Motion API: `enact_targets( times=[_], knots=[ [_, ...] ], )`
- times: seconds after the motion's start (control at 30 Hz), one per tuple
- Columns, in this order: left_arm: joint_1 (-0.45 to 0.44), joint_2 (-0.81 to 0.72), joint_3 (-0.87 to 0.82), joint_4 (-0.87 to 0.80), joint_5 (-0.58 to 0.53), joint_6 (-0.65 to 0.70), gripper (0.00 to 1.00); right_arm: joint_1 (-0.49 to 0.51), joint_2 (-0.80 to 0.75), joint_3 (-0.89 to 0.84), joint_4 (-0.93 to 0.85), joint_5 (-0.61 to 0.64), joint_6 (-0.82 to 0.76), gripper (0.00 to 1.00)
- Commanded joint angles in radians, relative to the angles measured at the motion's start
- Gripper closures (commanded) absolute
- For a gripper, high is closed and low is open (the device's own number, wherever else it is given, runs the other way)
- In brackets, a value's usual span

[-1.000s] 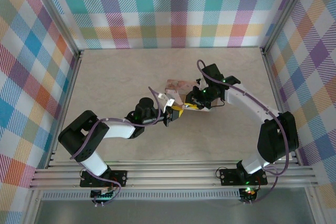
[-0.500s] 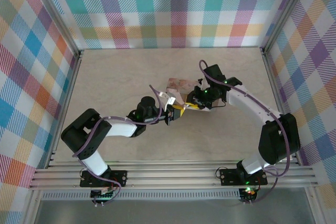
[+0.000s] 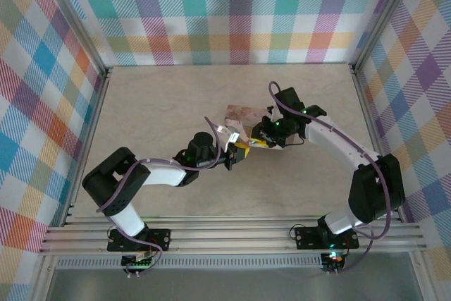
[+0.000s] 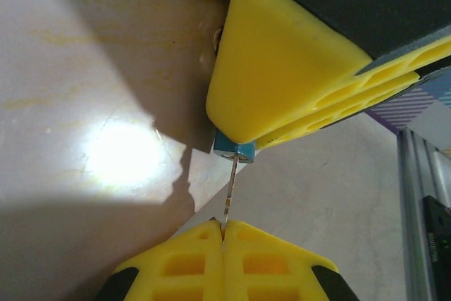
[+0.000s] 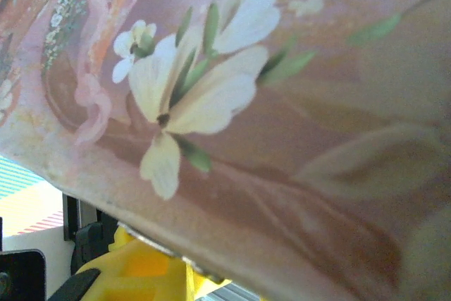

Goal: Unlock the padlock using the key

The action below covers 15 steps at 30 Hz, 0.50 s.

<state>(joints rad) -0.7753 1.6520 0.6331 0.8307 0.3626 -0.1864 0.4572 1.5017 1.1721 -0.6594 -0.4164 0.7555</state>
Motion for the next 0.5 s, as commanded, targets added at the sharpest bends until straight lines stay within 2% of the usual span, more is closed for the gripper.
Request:
enact_targets(
  times=[0.0,0.23,0.47],
  knots=[
    [-0.021,-0.046,0.024,0.05,-0.05,0.032,1.0,0.009,-0.023,0.001,0.027,-0.067,0.002,1.0],
    [-0.005,-0.074,0.036,0.043,0.054,-0.023,1.0,0.009,-0.028,-0.012,0.003,-0.044,-0.027,1.0],
    [0.045,-0.047,0.049,0.119,0.164,-0.12,1.0,0.009,-0.024,-0.001,-0.013,-0.069,-0.057,1.0]
  ],
)
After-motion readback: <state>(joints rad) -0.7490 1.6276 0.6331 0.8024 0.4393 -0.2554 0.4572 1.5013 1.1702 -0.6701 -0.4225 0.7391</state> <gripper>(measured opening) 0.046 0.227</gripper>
